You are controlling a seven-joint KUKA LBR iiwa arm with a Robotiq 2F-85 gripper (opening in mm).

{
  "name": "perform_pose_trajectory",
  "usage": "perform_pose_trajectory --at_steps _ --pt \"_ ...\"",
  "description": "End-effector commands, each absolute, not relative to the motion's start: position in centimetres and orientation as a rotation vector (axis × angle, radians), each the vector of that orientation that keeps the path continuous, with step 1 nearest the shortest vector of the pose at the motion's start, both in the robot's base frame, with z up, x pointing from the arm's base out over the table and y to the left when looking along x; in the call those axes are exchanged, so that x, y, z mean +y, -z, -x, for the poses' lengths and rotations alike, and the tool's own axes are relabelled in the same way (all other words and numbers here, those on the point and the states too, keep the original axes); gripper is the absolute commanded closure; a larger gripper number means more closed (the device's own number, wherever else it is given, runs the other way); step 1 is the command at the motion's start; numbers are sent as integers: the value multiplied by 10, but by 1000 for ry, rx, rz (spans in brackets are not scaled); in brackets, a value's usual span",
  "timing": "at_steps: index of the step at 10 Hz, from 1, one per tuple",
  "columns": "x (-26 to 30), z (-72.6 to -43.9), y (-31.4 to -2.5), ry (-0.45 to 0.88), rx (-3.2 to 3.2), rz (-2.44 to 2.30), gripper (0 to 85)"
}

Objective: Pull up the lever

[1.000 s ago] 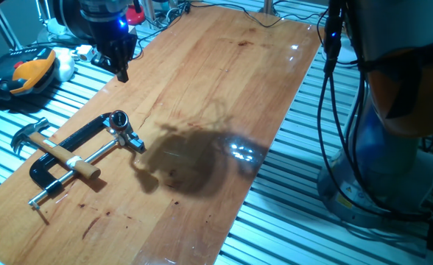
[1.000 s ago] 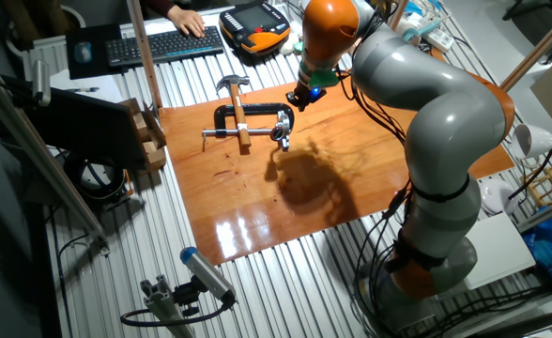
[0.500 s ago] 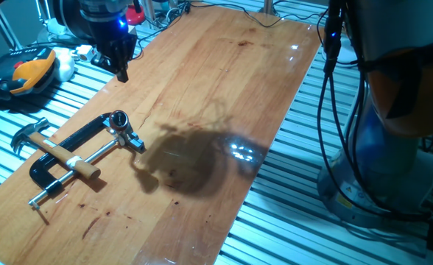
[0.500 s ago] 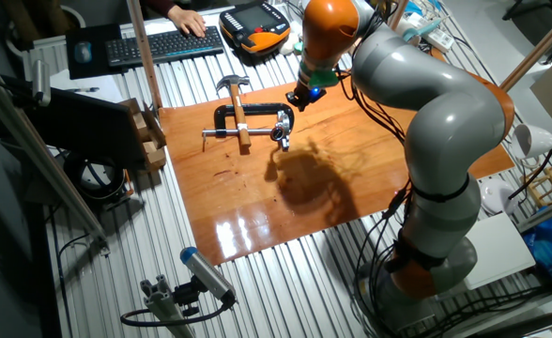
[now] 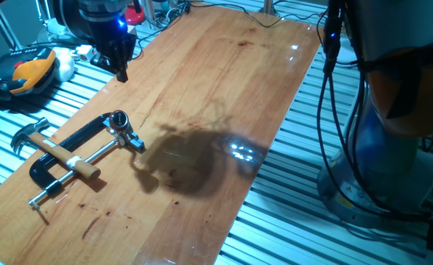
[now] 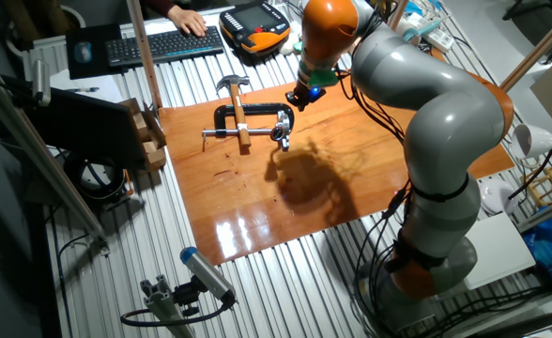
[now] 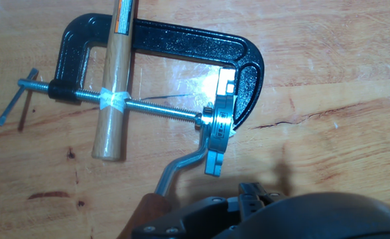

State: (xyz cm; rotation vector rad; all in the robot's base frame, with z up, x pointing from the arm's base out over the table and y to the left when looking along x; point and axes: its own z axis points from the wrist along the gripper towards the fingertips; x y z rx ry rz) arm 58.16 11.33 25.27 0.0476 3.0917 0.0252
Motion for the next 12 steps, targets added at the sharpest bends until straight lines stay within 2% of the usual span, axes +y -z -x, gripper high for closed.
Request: perform_pose_trajectory --at_steps 1,12 --pt "113 -582 -253 -25 3092 -47 850" --pt "125 -575 -252 -25 3089 -57 850"
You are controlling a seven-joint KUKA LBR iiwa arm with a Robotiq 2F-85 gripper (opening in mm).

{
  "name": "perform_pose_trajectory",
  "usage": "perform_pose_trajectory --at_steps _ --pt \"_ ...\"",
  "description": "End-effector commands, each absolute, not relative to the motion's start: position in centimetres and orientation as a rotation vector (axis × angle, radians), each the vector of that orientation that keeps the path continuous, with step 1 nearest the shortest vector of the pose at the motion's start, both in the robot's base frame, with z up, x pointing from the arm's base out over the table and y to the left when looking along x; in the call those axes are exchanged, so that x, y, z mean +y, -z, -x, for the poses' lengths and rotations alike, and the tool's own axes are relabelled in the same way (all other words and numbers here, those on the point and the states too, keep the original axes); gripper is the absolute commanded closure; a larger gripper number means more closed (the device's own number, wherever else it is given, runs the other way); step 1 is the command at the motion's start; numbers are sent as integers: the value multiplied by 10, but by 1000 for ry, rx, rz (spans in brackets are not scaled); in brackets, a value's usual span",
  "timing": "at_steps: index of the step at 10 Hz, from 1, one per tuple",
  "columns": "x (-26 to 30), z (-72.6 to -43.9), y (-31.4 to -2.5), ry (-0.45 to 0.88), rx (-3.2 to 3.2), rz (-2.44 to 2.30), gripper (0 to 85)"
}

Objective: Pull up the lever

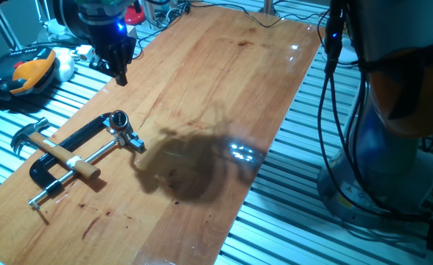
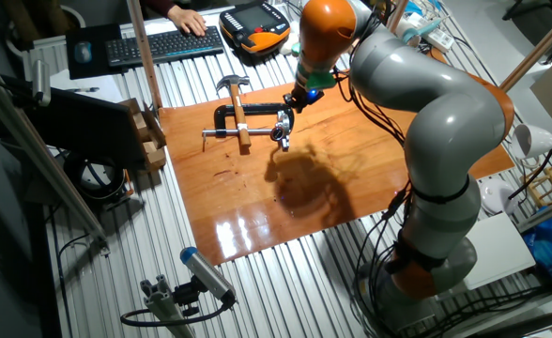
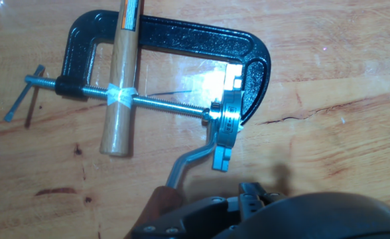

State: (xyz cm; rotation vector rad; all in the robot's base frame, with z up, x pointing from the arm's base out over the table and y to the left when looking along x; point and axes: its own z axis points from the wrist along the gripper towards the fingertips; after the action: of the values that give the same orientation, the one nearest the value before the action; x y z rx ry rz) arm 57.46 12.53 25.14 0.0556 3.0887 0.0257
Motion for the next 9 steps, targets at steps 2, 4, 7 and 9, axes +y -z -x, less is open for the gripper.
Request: perform_pose_trajectory --at_steps 2,4,7,9 --pt "126 -574 -251 -27 3087 -45 850" --pt "125 -574 -252 -32 3086 -43 850" --pt "123 -572 -252 -61 3084 -50 850" --pt "123 -572 -252 -82 3087 -53 850"
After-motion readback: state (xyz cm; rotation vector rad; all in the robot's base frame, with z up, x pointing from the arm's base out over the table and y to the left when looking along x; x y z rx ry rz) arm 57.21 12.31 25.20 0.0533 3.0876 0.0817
